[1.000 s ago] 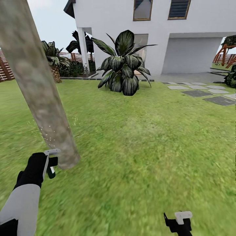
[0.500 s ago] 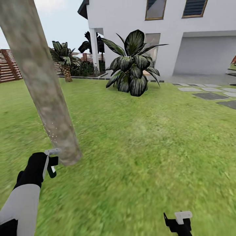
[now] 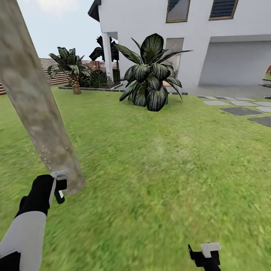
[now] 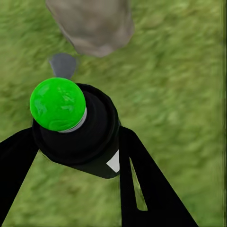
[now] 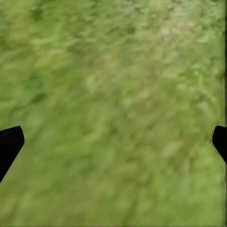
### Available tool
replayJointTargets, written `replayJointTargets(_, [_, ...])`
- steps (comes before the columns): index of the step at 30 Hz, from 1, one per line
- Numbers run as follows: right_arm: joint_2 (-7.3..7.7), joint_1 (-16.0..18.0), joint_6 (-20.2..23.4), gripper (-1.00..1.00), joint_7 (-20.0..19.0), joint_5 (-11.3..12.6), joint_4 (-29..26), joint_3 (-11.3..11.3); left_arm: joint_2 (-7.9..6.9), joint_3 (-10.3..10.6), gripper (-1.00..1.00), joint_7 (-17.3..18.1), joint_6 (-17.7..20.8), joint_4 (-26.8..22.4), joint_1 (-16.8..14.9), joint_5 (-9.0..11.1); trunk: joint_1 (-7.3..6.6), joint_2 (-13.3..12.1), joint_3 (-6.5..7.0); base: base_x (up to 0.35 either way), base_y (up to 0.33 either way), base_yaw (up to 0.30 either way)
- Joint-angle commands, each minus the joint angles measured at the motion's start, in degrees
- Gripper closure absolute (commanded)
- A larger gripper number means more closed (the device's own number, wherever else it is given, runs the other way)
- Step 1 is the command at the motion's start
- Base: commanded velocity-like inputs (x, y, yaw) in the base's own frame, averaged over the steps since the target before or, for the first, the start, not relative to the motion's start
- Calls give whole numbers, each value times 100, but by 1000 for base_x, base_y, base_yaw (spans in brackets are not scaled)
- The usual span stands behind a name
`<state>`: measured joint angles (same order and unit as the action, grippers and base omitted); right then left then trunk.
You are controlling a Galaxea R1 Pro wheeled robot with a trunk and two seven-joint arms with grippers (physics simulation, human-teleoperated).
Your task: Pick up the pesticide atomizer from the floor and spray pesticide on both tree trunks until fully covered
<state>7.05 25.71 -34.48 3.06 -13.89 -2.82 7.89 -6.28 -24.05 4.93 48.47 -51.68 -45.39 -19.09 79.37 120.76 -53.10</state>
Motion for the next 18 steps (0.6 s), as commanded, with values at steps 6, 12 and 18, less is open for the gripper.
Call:
replayJointTargets(6, [-2, 4, -14, -100, 28, -61, 10, 29, -12, -8, 100, 52, 22, -9, -5, -59, 1, 2, -5, 163, -262, 64])
replayJointTargets(12, [-3, 4, -14, -100, 24, -61, 8, 29, -146, -70, 100, 45, 8, -38, 220, -93, 1, 2, -5, 159, -262, 270])
replayJointTargets(18, [-2, 4, -14, -100, 25, -61, 10, 29, -155, -55, 100, 44, -173, -53, 275, -71, 1, 2, -5, 160, -260, 276])
